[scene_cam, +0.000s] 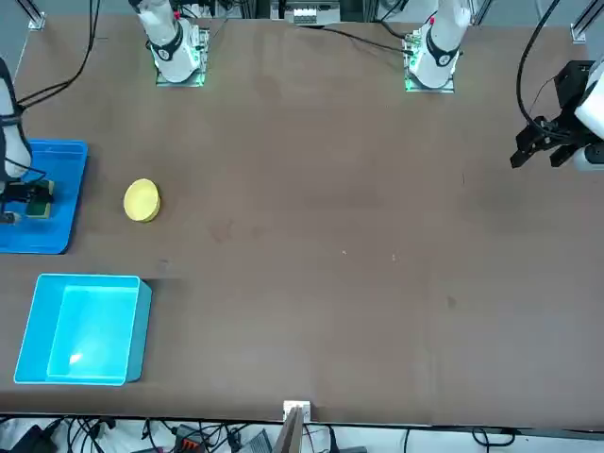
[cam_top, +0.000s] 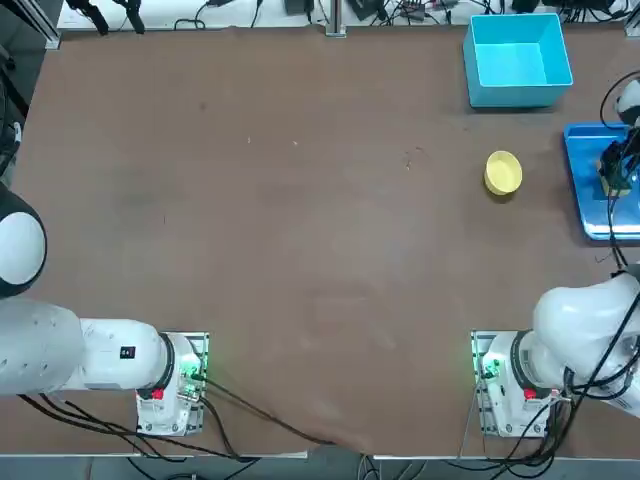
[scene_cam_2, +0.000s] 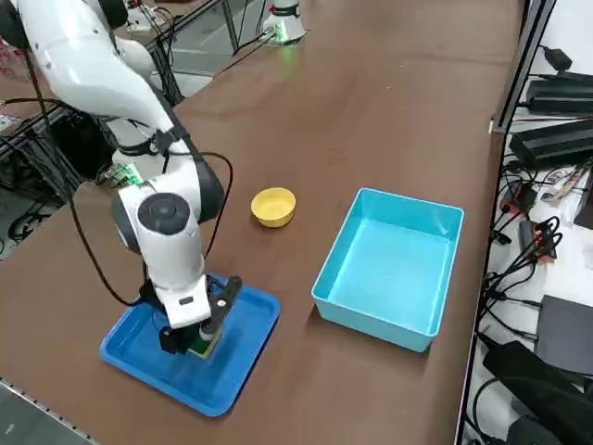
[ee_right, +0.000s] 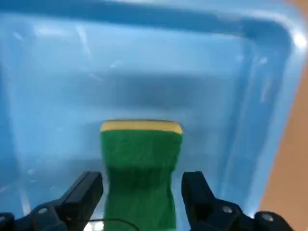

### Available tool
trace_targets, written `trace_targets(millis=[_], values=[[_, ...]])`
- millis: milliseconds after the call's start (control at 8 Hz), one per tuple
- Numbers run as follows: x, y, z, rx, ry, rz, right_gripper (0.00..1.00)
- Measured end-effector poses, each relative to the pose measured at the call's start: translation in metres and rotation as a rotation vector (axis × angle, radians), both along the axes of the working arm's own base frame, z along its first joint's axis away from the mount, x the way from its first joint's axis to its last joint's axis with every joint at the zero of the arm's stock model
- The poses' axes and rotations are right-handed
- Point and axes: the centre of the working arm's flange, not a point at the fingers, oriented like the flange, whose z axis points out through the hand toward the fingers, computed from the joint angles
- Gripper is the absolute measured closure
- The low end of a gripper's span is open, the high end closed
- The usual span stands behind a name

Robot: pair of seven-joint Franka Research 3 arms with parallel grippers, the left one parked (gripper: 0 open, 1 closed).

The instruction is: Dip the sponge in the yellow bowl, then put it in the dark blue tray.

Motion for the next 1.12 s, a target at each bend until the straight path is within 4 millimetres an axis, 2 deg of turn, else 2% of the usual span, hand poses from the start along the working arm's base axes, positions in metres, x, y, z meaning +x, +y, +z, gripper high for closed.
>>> trace_targets(millis=[125, 250, 375, 500, 625, 875, 1125], values=[[0.013, 0.015, 0.051, 0.023, -0.034, -0.013, 0.0], [0.021, 0.039, 0.115, 0.055, -0.072, -0.02, 0.0], [0.023, 0.07, 0.176, 0.088, -0.11, -0.014, 0.0], [0.024, 0.107, 0.227, 0.12, -0.146, 0.013, 0.0], [0.028, 0.15, 0.268, 0.14, -0.169, 0.029, 0.0], [0.038, 0.233, 0.327, 0.151, -0.153, -0.012, 0.0], [0.046, 0.302, 0.364, 0.152, -0.141, -0.033, 0.0]])
